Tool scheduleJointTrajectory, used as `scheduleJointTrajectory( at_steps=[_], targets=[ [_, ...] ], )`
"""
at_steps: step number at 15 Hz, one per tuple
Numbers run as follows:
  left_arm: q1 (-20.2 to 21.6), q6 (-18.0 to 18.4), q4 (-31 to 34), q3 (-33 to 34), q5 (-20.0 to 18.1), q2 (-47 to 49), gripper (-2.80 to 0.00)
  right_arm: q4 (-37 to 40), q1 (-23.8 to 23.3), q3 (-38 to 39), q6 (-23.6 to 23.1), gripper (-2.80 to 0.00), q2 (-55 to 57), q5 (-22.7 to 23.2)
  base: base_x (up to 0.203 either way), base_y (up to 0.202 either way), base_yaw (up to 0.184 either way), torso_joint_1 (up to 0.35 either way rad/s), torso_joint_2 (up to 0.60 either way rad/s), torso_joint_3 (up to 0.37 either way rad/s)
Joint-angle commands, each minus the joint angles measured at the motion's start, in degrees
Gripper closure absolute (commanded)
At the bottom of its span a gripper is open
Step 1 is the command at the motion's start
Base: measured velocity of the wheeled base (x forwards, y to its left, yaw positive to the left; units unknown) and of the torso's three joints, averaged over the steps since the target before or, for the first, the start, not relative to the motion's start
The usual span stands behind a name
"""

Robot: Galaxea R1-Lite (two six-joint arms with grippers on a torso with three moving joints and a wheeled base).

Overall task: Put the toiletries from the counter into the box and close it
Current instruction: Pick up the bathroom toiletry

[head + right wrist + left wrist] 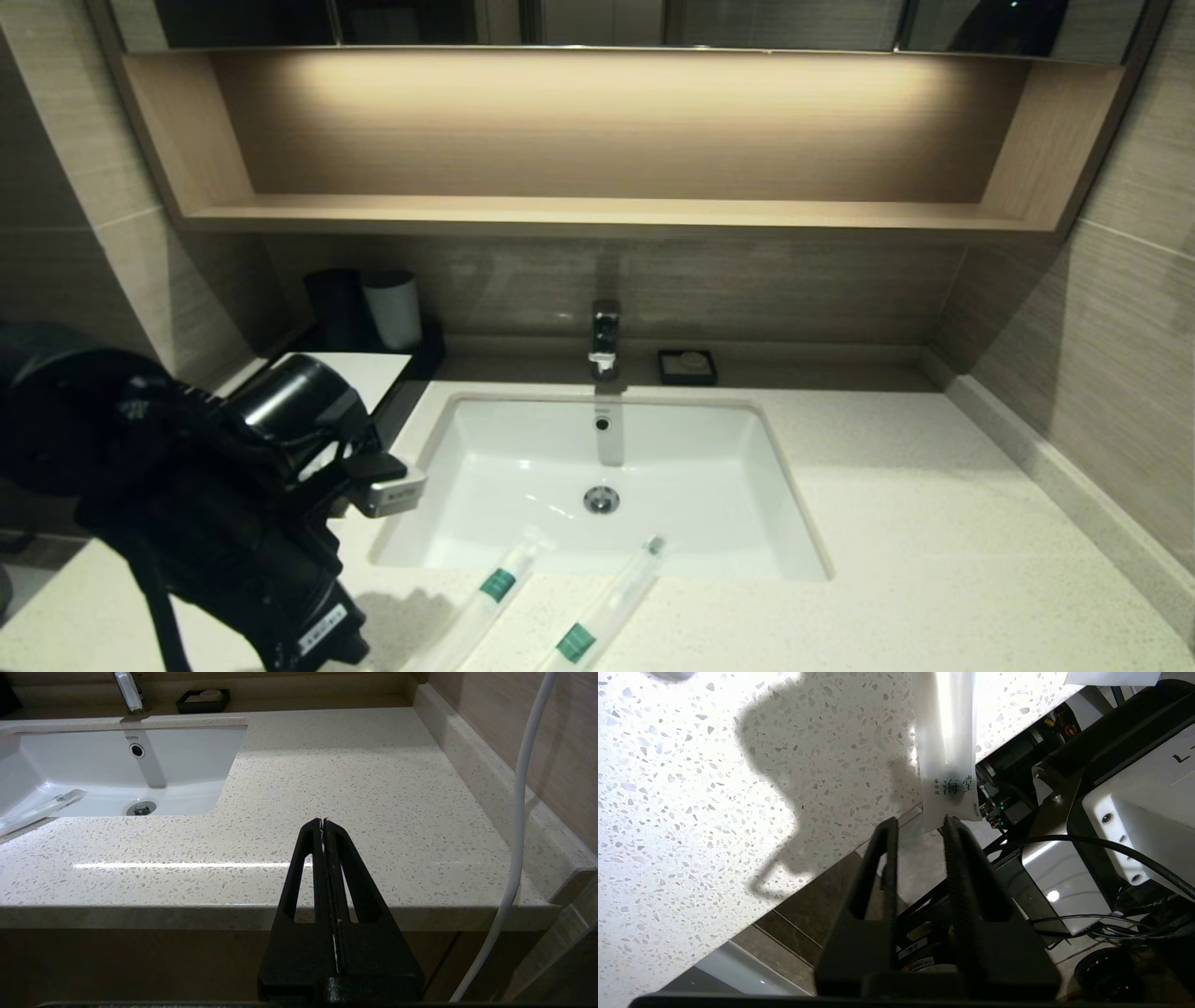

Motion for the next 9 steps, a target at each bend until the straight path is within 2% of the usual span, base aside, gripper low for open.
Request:
scheduleJointTrajectory(
  at_steps=[1,4,9],
  targets=[
    [-1.3,-0.3,0.8,-0.4,0.0,0.4,-2.8,0.0,0.0,0.0,0.0,0.0,0.0,0.0,0.0,0.0,0.0,0.0,0.0,0.0],
    [-4.1,-2.7,1.2,-1.0,0.0,0.4,-2.8,0.0,0.0,0.0,0.0,0.0,0.0,0.0,0.0,0.0,0.0,0.0,0.0,0.0],
    [-4.4,-3.9,6.2,-5.1,-0.7,1.5,-2.8,0.0,0.0,0.0,0.0,0.0,0.0,0.0,0.0,0.0,0.0,0.0,0.0,0.0]
  ],
)
